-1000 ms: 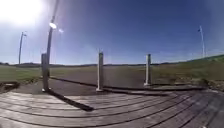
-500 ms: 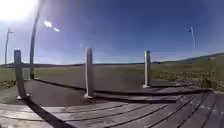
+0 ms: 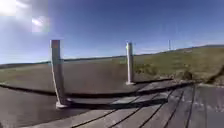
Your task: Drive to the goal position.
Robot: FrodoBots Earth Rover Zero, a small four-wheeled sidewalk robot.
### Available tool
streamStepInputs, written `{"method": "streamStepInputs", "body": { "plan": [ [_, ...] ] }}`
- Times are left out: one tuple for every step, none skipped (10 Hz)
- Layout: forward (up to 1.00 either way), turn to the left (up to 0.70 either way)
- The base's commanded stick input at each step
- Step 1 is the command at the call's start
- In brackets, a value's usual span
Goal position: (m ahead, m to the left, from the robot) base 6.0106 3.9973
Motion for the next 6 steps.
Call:
{"method": "streamStepInputs", "body": {
  "plan": [
    [0.00, 0.00],
    [0.00, 0.00],
    [0.00, 0.00],
    [0.00, 0.00],
    [0.00, 0.00],
    [0.00, 0.00]
  ]
}}
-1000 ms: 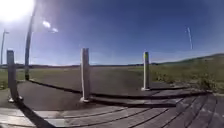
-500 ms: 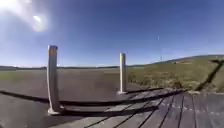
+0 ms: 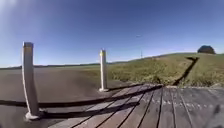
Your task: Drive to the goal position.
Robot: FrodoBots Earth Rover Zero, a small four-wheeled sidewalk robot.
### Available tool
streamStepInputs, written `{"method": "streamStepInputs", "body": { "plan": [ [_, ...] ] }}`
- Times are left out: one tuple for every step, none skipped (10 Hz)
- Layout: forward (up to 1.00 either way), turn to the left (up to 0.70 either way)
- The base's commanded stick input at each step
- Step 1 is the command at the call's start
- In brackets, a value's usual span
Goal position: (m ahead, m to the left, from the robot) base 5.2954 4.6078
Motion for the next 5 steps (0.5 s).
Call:
{"method": "streamStepInputs", "body": {
  "plan": [
    [0.00, 0.00],
    [1.00, 0.00],
    [1.00, 0.00],
    [1.00, 0.00],
    [1.00, 0.18]
  ]
}}
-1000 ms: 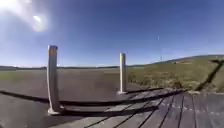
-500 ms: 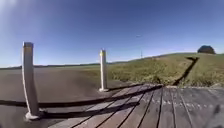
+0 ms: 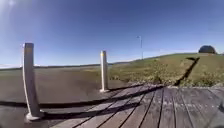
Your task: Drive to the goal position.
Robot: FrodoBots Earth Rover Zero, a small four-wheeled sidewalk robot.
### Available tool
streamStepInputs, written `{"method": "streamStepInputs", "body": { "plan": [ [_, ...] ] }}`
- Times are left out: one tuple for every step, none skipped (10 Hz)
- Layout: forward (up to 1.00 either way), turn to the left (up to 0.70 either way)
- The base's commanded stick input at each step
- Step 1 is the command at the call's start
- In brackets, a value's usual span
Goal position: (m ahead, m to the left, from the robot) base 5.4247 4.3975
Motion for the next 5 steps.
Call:
{"method": "streamStepInputs", "body": {
  "plan": [
    [1.00, 0.36],
    [1.00, 0.40],
    [1.00, 0.40],
    [1.00, 0.40],
    [1.00, 0.40]
  ]
}}
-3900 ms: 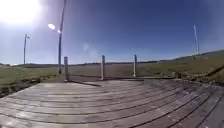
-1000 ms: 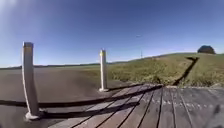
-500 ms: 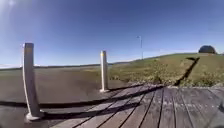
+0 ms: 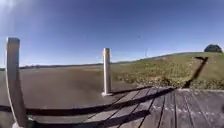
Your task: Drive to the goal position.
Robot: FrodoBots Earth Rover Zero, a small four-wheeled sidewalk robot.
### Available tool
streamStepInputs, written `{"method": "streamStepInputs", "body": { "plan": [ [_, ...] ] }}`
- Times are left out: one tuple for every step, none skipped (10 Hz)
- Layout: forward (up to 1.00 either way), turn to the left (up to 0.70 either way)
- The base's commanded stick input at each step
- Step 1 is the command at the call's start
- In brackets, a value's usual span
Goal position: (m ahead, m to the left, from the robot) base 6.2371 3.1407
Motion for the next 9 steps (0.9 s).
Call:
{"method": "streamStepInputs", "body": {
  "plan": [
    [0.00, 1.00],
    [0.00, 1.00],
    [0.00, 1.00],
    [0.00, 1.00],
    [0.00, 1.00],
    [0.00, 1.00],
    [0.00, 1.00],
    [0.00, 1.00],
    [0.00, 1.00]
  ]
}}
